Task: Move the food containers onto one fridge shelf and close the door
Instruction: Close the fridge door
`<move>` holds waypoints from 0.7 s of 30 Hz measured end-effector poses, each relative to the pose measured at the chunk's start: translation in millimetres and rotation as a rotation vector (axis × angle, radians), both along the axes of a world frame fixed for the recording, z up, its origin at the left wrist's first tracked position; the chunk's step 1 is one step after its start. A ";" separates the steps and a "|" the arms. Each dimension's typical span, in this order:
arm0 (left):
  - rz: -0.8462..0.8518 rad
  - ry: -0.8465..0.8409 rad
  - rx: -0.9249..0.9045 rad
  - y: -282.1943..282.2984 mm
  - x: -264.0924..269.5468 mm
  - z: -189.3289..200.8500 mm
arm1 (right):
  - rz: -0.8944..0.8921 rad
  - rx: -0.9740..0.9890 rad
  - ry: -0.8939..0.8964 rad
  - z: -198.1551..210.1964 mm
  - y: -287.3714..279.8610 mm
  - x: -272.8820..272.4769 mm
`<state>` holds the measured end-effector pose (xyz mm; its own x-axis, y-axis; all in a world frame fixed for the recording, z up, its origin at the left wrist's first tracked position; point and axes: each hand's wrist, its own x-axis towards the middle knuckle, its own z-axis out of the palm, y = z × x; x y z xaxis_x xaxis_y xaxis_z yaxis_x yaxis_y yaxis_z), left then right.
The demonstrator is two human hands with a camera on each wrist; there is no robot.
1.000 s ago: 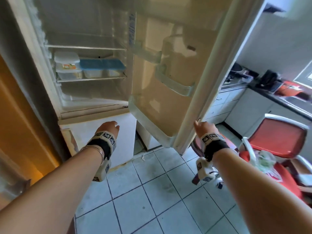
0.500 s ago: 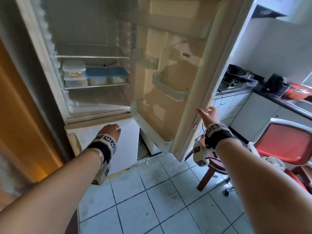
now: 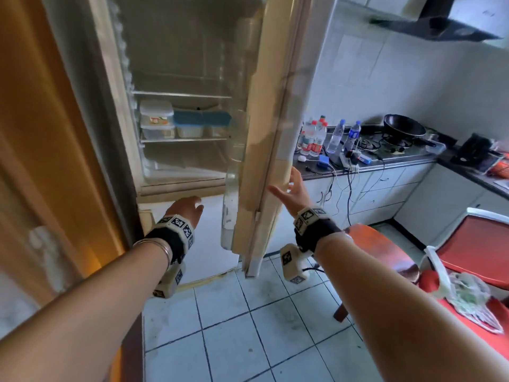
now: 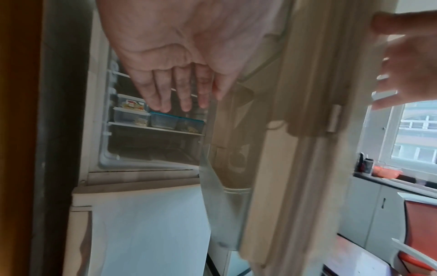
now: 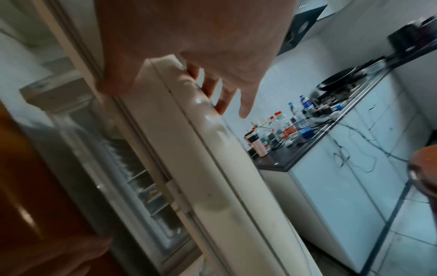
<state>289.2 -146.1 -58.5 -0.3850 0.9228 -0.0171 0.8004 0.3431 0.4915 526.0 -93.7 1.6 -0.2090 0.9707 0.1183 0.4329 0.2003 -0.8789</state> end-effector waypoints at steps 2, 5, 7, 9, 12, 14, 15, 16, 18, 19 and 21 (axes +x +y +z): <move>0.009 -0.045 0.052 -5.4 -14.0 4.6 | 0.028 -0.029 0.010 0.1 -1.6 -28.3; -0.018 -0.112 0.170 -11.1 -30.0 13.8 | 0.071 -0.037 0.006 -0.2 -2.2 -72.2; -0.022 -0.173 0.227 -12.6 -37.7 24.0 | 0.116 -0.039 0.013 -0.9 -0.9 -100.2; -0.003 -0.235 0.257 -9.8 -44.8 35.5 | 0.174 -0.037 -0.004 -0.2 2.9 -126.3; 0.083 -0.298 0.305 -0.6 -61.4 52.8 | 0.256 -0.024 -0.075 3.6 11.3 -163.0; 0.153 -0.313 0.321 10.2 -76.6 63.5 | 0.291 0.007 -0.123 5.5 18.6 -186.7; 0.173 -0.310 0.344 17.3 -85.4 68.2 | 0.298 0.042 -0.149 5.7 23.6 -197.7; 0.194 -0.306 0.369 24.5 -93.9 74.3 | 0.304 0.084 -0.180 6.4 29.1 -208.0; 0.243 -0.282 0.404 39.8 -111.0 85.4 | 0.328 0.188 -0.246 8.8 42.1 -225.5; 0.268 -0.269 0.408 46.7 -119.5 90.3 | 0.344 0.244 -0.275 10.7 49.4 -233.3; 0.316 -0.276 0.424 58.1 -135.9 97.6 | 0.366 0.365 -0.321 15.2 66.2 -247.7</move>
<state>153.3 -88.0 39.1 -0.6760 0.7121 0.1895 0.5147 0.2722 0.8130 278.3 -27.5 16.8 -0.6017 0.7380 0.3054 0.5114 0.6497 -0.5625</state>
